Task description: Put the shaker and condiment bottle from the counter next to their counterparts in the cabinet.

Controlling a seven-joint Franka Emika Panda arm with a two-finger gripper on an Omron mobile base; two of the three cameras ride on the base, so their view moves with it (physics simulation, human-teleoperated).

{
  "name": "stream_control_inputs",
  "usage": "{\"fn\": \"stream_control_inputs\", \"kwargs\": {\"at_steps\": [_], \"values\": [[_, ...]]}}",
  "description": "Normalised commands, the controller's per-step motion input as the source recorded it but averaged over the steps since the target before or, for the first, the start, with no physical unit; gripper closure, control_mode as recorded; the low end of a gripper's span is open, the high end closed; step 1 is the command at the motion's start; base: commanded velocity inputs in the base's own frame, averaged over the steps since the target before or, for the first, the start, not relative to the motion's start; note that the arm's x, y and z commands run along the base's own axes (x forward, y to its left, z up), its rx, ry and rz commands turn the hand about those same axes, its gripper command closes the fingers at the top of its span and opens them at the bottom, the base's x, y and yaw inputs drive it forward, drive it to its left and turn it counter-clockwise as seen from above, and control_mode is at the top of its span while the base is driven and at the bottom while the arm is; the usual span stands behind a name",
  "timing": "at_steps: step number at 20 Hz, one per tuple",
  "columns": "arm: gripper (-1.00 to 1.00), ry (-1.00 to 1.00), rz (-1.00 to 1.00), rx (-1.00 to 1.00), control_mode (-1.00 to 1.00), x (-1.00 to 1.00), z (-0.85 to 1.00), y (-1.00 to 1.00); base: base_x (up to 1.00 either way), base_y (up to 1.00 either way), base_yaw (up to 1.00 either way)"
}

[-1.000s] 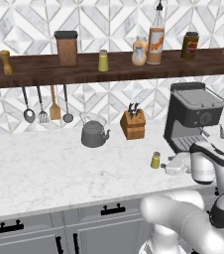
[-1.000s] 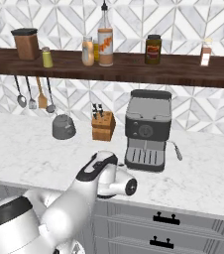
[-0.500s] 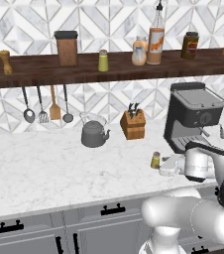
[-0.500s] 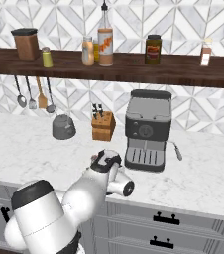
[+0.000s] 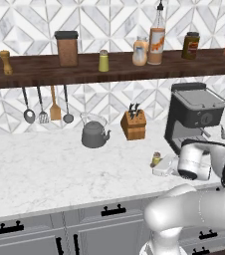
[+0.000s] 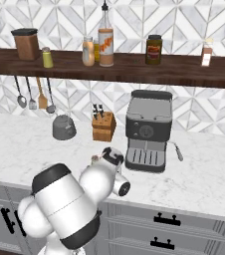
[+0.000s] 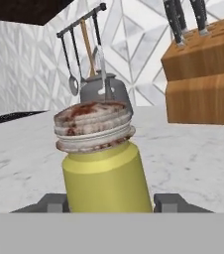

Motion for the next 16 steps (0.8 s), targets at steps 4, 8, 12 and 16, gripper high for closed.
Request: {"fn": "stream_control_inputs", "kwargs": {"at_steps": [4, 8, 12, 16], "values": [[1.00, 0.00, 0.00, 0.03, -1.00, 0.09, 0.00, 0.00, 0.00, 0.00, 0.00], [1.00, 0.00, -0.05, 0.10, -1.00, 0.00, 0.23, 0.00, 0.00, 0.00, 0.00], [1.00, 0.00, -0.12, 0.07, -1.00, -0.01, 0.75, 0.00, 0.00, 0.00, 0.00], [1.00, 0.12, -0.17, 0.00, -1.00, -0.04, 0.83, 0.00, 0.00, 0.00, 0.00]]}}
